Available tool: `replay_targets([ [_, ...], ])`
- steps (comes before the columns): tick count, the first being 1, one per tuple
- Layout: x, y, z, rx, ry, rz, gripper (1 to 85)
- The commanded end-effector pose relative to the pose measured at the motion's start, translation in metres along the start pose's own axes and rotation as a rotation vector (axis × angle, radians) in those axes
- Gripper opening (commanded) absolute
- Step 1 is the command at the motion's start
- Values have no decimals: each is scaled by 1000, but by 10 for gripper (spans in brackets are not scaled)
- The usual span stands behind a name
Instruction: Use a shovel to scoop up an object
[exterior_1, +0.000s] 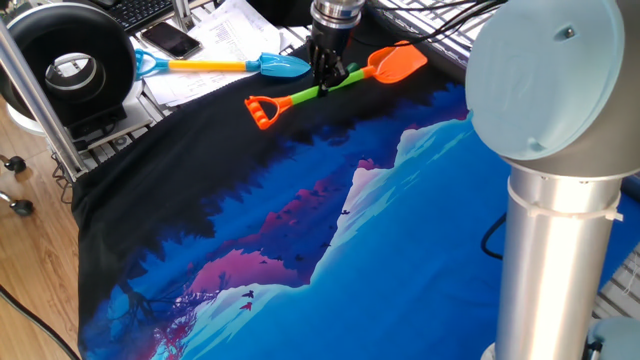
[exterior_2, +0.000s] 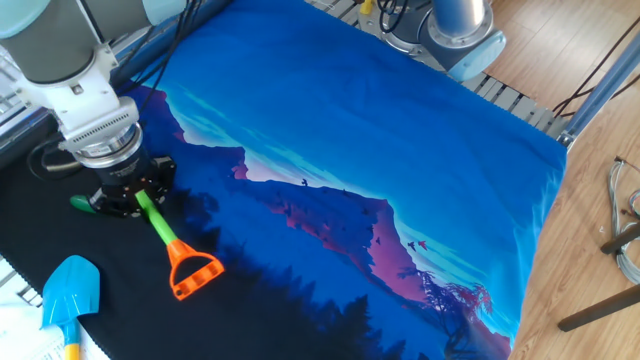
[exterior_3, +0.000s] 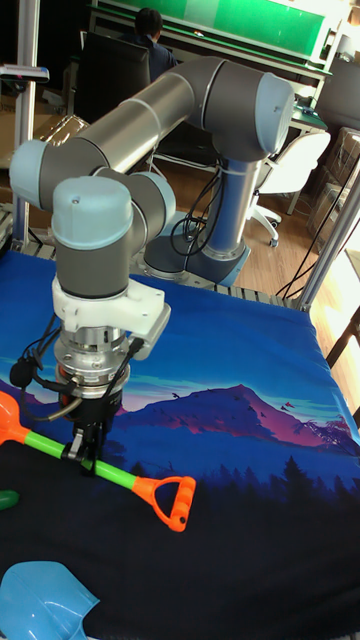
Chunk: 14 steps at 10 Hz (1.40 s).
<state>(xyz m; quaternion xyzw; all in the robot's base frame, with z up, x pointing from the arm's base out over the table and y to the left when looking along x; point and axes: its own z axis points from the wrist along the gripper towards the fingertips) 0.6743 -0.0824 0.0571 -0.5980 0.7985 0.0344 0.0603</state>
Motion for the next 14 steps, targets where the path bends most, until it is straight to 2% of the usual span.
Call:
replay_targets([
  [1,-2,-6,-2,22,-10,83,23],
  [4,1,-5,-2,17,1,6,23],
  [6,2,-14,-2,52,6,-19,23],
  [10,4,-16,-2,60,14,-33,27],
  [12,-25,-11,-5,30,-54,8,40],
  [13,-48,-13,-11,25,-86,24,40],
  [14,-66,-20,-17,44,-103,24,43],
])
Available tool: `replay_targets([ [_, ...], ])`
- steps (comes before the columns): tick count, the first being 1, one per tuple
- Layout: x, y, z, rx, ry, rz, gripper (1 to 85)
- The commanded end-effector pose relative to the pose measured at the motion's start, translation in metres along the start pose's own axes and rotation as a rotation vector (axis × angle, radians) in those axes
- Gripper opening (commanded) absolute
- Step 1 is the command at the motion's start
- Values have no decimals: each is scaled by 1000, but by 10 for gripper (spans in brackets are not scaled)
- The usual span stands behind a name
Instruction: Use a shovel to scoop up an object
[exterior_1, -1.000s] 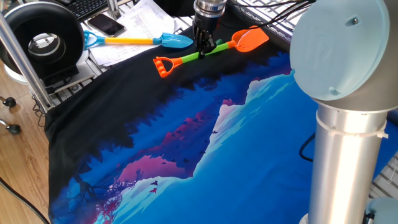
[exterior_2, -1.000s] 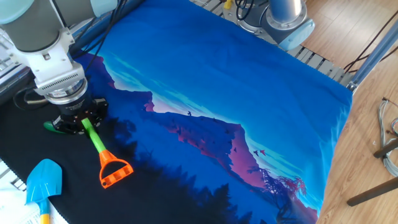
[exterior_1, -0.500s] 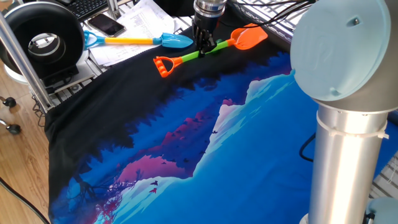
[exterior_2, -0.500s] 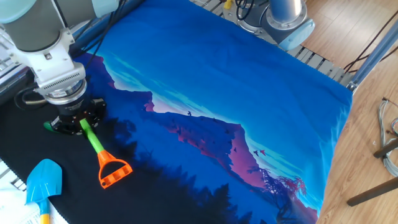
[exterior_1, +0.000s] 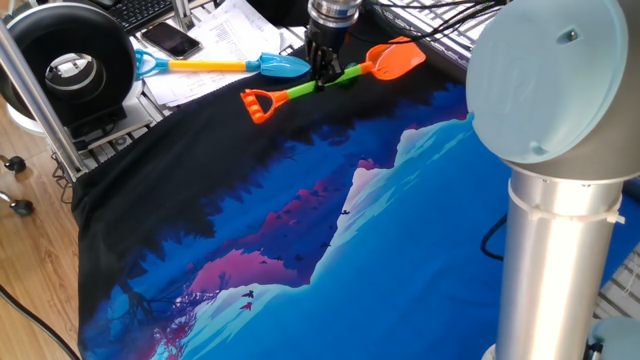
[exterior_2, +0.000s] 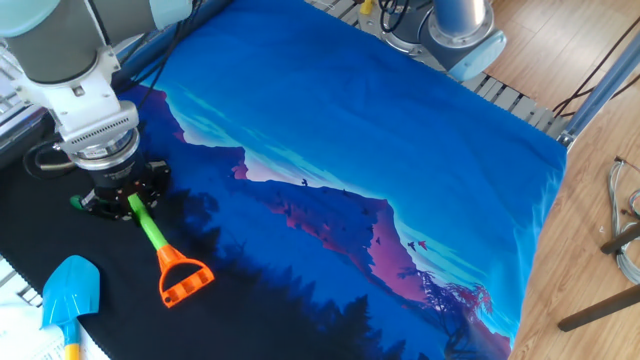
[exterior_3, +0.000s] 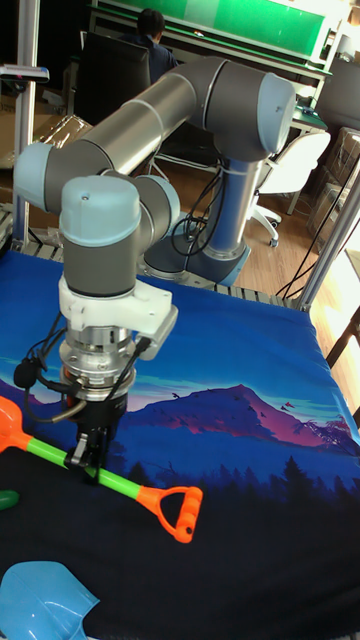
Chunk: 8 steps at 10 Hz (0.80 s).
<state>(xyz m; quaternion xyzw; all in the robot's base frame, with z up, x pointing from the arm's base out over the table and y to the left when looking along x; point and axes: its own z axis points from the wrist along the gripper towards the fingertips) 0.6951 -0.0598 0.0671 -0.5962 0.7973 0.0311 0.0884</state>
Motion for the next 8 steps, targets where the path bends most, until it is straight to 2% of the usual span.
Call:
replay_targets([
  [1,-53,-13,-13,28,-78,19,43],
  [2,-64,-21,-16,58,-84,-11,43],
  [4,-86,-30,-19,90,-106,-59,43],
  [7,-127,-31,-10,86,-212,-138,43],
  [8,-136,-31,-10,82,-241,-151,43],
])
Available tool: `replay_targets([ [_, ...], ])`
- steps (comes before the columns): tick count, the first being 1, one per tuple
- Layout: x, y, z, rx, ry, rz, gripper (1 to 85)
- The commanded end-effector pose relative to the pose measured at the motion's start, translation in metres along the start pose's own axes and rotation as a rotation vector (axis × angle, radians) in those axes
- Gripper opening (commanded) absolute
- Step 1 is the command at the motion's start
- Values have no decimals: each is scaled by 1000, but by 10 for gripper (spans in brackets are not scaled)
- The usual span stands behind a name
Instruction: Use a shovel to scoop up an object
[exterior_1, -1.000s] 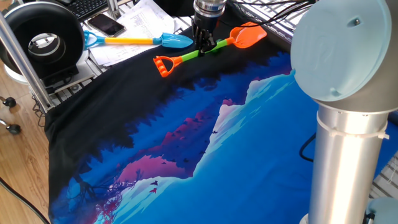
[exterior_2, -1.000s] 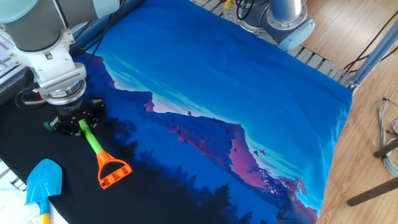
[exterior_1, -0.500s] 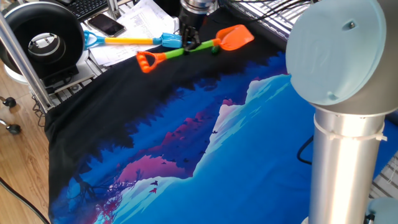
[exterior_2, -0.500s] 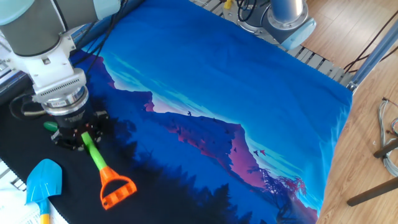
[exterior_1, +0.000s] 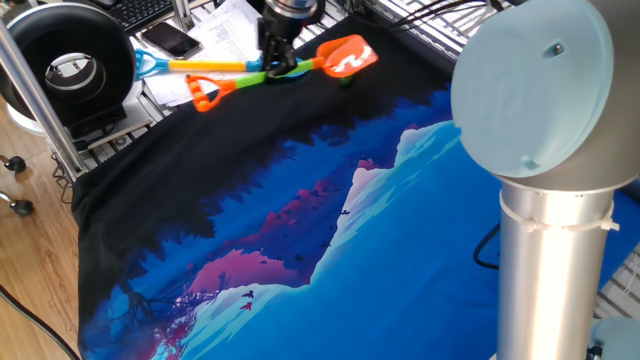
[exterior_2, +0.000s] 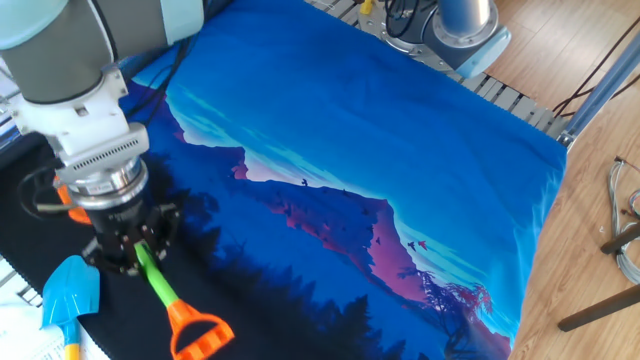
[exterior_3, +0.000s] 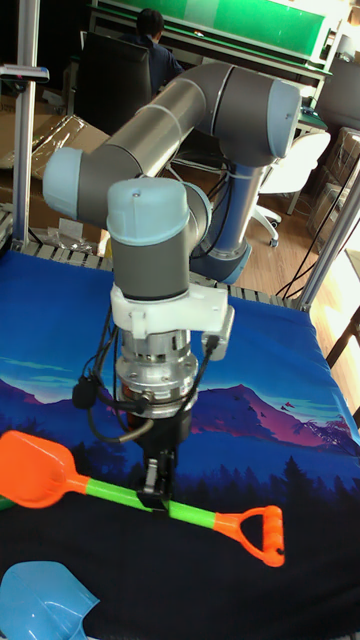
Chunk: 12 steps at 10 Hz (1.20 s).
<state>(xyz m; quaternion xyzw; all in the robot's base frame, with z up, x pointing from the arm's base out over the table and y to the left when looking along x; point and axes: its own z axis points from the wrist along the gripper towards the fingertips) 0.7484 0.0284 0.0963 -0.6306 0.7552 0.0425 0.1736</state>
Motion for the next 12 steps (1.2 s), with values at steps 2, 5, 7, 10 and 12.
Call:
replay_targets([
  [2,-44,-8,5,13,-124,-66,43],
  [5,-58,-7,5,23,-163,-97,47],
  [7,-45,-3,12,20,-112,-117,47],
  [10,-52,0,16,24,-166,-74,47],
  [12,-57,2,17,19,-206,-44,47],
])
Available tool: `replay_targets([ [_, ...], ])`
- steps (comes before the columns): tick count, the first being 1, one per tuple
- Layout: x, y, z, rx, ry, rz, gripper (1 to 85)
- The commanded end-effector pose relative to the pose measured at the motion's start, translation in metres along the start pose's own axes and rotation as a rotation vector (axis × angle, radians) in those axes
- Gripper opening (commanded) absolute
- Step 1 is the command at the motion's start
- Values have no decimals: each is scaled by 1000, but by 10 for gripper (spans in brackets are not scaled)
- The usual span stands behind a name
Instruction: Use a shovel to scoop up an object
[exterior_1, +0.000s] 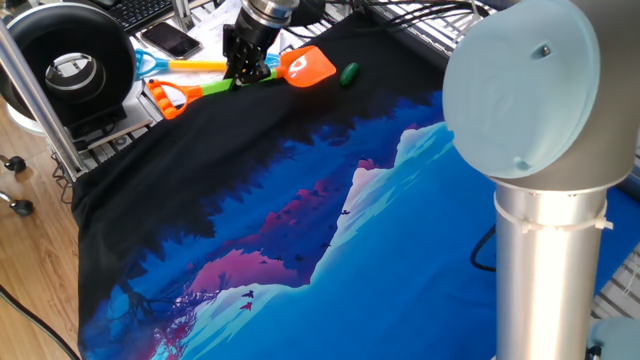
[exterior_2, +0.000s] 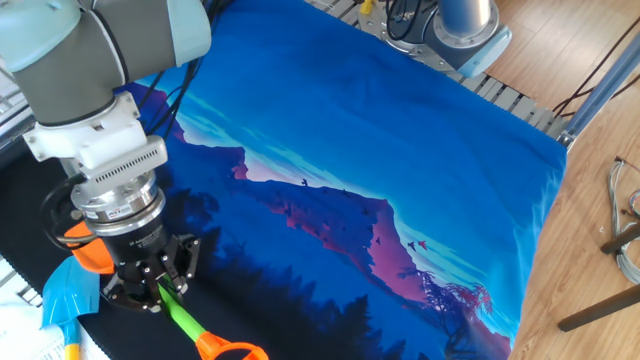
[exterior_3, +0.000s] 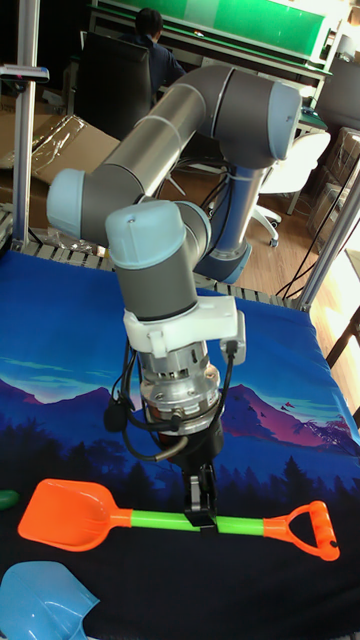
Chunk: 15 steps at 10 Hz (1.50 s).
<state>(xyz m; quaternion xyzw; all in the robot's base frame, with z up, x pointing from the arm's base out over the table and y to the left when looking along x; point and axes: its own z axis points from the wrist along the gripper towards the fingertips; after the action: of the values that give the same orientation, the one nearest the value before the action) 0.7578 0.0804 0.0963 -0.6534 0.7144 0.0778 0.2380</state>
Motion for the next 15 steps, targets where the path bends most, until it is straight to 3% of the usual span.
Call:
replay_targets([
  [1,-8,1,1,7,-63,39,47],
  [7,15,7,1,9,-80,7,43],
  [11,13,13,-3,3,-141,41,40],
  [15,25,14,-5,22,-148,71,33],
])
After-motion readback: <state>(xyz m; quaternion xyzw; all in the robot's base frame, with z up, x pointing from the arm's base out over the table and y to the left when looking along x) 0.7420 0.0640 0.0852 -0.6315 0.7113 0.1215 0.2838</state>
